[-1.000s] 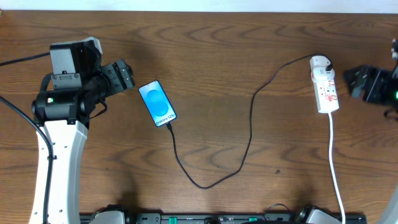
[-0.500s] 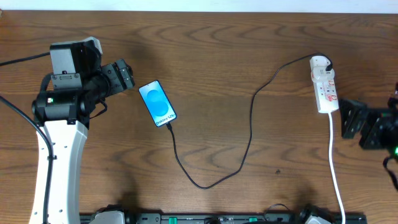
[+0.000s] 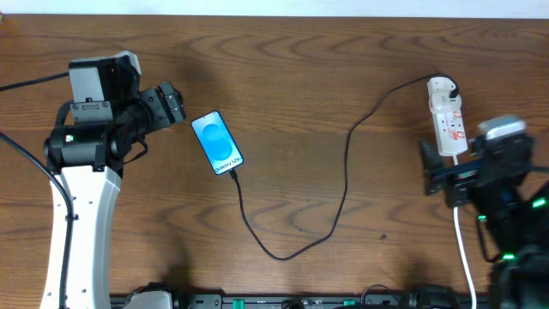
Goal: Plug charger to phone and switch on socket
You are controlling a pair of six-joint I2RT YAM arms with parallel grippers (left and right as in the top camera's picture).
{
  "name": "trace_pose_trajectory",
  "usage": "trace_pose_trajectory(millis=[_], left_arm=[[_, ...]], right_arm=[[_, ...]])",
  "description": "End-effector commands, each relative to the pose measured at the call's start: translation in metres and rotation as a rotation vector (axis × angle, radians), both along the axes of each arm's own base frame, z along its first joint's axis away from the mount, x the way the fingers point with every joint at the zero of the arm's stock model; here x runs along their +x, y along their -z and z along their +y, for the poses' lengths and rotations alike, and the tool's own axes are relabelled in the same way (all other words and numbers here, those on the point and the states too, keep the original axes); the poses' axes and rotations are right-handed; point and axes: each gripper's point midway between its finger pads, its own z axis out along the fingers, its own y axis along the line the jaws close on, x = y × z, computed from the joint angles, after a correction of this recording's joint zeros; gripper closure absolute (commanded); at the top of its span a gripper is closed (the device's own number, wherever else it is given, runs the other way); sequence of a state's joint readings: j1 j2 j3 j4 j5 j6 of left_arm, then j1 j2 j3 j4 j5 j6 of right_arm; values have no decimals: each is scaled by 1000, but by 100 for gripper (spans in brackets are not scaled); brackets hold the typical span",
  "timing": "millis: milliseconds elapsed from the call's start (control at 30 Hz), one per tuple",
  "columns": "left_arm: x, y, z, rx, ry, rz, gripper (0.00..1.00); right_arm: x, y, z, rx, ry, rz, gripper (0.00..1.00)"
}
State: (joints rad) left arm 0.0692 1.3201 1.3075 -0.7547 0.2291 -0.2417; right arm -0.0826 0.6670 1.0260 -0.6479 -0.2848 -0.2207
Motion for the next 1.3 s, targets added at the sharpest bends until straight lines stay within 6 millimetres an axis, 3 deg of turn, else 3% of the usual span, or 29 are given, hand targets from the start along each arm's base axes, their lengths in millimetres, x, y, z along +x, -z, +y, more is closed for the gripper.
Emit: trace_pose_trajectory(millis=[0,333,567,733,1267], left_arm=[[0,-4,3,14,-7,-11,10],[0,-4,3,14,-7,-11,9],[0,-4,3,14,-7,-11,9],[0,-4,3,14,-7,-11,9],[0,-4,3,14,-7,-11,9]], right_arm=[[3,46,-6,-40,60,-30,1],[-6,153,-1,-36,42,-217,1],[-9,202,9,-19,-15,-178,1],[-10,194,9,-2,-12,-210,1],[-10,194,9,-4,-12,-208,1]])
